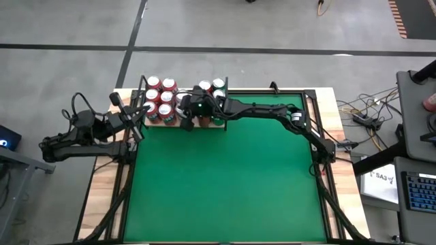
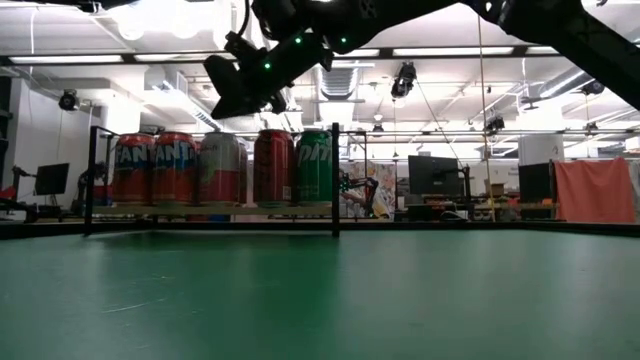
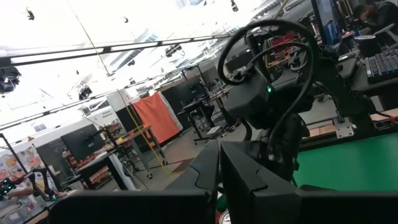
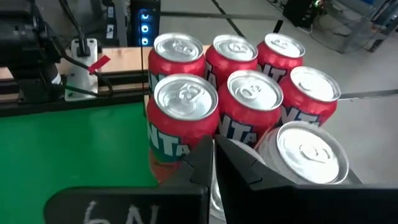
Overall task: Place canned beverage on shelf
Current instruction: Adjust the soda cans on the shelf
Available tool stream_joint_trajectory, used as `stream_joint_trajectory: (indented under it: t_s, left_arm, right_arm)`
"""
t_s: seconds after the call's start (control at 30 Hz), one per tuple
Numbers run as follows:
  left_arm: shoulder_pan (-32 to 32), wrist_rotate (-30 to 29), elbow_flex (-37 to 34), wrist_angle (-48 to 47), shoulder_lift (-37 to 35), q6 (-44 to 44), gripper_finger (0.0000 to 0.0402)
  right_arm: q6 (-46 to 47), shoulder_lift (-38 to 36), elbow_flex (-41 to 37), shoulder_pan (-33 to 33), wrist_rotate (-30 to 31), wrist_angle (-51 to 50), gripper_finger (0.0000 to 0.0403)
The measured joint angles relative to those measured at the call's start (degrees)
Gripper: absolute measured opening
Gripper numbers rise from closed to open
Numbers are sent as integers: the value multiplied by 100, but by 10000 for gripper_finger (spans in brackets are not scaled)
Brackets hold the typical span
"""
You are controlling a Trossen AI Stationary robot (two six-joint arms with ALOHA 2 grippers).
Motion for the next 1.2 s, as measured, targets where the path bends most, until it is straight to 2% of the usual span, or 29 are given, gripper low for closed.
stream_joint_trajectory:
  t_s: [0.7, 0.9, 1.2]
  left_arm:
    - [-1, 2, 0, 0, -1, 0, 0]
    - [-1, 2, 0, 0, -2, 0, 0]
    - [-1, 1, 0, 0, -2, 0, 0]
  right_arm:
    - [73, 7, -131, -2, 69, -446, 9]
    - [-85, -31, -129, -2, 248, -512, 9]
    - [-90, -55, -90, -2, 219, -154, 9]
